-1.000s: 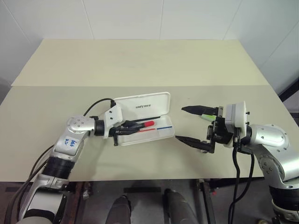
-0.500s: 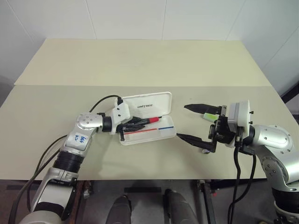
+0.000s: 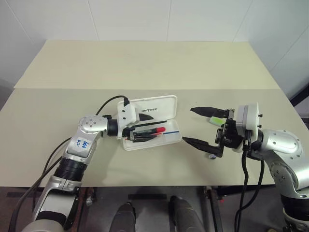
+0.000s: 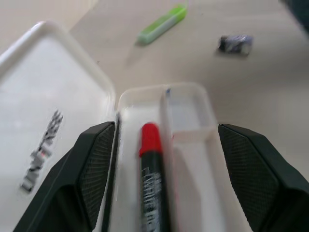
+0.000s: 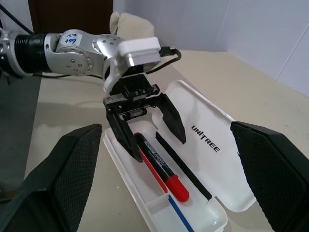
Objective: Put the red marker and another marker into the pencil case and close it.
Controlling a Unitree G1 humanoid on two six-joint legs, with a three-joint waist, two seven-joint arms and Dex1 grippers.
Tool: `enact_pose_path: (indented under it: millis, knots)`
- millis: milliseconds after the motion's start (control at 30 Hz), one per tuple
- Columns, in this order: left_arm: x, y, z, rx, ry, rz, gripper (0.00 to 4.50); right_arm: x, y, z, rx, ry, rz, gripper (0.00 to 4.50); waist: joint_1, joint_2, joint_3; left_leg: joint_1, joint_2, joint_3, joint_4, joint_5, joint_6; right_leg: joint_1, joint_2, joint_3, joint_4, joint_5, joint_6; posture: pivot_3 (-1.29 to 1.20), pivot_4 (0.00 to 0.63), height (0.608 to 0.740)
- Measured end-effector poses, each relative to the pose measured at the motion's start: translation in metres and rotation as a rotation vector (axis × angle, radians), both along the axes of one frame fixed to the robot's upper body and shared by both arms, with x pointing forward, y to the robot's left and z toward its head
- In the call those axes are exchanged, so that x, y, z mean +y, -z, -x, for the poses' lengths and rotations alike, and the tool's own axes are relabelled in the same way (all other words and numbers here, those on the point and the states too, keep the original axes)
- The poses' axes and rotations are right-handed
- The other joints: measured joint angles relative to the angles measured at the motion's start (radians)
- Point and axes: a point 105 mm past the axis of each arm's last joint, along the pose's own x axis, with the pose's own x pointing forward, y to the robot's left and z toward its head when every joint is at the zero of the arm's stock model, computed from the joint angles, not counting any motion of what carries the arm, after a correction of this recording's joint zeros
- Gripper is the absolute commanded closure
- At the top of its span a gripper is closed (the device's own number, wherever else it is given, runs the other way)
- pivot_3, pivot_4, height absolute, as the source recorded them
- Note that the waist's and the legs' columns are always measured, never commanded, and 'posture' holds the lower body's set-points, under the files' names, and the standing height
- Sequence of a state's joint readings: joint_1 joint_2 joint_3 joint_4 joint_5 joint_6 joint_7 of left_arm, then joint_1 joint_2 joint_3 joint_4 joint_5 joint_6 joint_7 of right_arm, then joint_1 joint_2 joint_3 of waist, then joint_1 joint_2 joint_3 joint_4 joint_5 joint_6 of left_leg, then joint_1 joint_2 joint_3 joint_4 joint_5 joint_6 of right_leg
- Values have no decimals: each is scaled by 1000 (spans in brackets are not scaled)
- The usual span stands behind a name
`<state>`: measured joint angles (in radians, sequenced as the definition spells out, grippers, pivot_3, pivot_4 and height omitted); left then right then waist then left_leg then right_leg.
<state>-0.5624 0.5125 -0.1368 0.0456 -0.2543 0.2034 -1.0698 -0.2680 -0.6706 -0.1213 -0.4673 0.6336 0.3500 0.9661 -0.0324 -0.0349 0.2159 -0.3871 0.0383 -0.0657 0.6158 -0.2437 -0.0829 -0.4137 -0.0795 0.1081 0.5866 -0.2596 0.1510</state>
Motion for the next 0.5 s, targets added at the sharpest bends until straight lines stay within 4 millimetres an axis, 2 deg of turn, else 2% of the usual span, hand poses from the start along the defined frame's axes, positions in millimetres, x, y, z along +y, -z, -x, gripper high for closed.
enact_pose_path:
  millis: [33, 133, 300, 400, 500]
  knots:
    - [0, -1, 4, 14, 11, 17, 913, 0, 0, -1, 8, 1, -7, 0, 1, 0, 0, 0, 0, 0, 0, 0, 0, 0, 0, 0, 0, 0, 0, 0, 150, 740]
    - [2, -5, 18, 40, 36, 69, 23, -9, 3, -7, 40, 33, -28, 0, 1, 0, 0, 0, 0, 0, 1, 0, 0, 1, 0, 0, 0, 0, -1, 0, 150, 740]
    - [9, -18, 38, 47, 65, 120, 23, -47, 19, -22, 119, 159, 43, 0, 3, 0, 0, 0, 0, 0, 2, 0, 0, 1, 0, 0, -1, -2, -3, 0, 150, 740]
    - [28, -30, 40, 33, 13, 117, 23, -79, 28, -34, 171, 242, 123, 0, 0, 0, 0, 0, 0, 0, 4, 0, 0, 1, 0, 0, -1, -2, -4, 0, 150, 740]
    - [46, -45, 37, -3, -49, 117, 23, -100, 26, -50, 177, 287, 171, 0, -14, 0, 0, 0, 0, 1, 6, 0, 1, 2, 0, 1, -1, -2, -4, 0, 150, 740]
